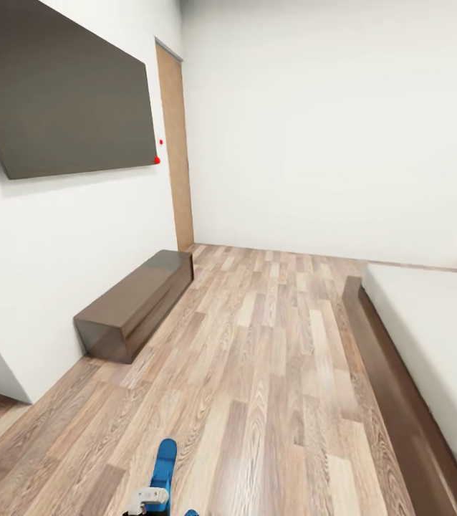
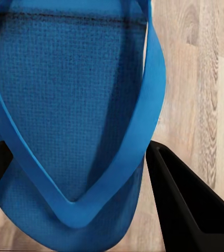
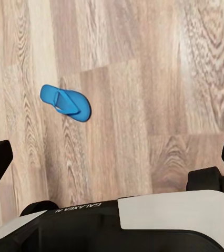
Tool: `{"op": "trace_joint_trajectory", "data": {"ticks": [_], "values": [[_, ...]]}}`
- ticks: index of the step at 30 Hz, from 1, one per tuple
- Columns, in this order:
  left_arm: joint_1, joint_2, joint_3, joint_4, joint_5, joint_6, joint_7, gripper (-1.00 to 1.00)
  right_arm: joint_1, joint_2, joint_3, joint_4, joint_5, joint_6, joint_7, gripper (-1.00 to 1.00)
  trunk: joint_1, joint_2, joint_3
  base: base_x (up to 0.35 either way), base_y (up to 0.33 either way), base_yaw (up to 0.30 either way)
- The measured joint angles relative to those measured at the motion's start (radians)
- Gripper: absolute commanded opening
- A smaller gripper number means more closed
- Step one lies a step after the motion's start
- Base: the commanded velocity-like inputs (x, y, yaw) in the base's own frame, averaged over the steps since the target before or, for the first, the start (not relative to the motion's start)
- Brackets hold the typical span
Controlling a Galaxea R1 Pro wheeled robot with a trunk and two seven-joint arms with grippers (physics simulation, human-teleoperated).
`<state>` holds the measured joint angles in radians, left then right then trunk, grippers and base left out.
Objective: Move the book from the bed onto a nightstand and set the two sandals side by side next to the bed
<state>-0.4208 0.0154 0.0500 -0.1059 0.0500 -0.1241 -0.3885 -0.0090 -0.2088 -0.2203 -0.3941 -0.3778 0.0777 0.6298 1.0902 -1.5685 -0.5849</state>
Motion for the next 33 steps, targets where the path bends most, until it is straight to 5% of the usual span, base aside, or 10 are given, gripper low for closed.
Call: {"op": "trace_joint_trajectory", "data": {"ticks": [33], "values": [[0.000,0.000,0.000,0.000,0.000,0.000,0.000,-1.00,0.000,0.000,0.000,0.000,0.000,0.000,0.000,1.00,0.000,0.000,0.000,0.000,0.000,0.293]]}}
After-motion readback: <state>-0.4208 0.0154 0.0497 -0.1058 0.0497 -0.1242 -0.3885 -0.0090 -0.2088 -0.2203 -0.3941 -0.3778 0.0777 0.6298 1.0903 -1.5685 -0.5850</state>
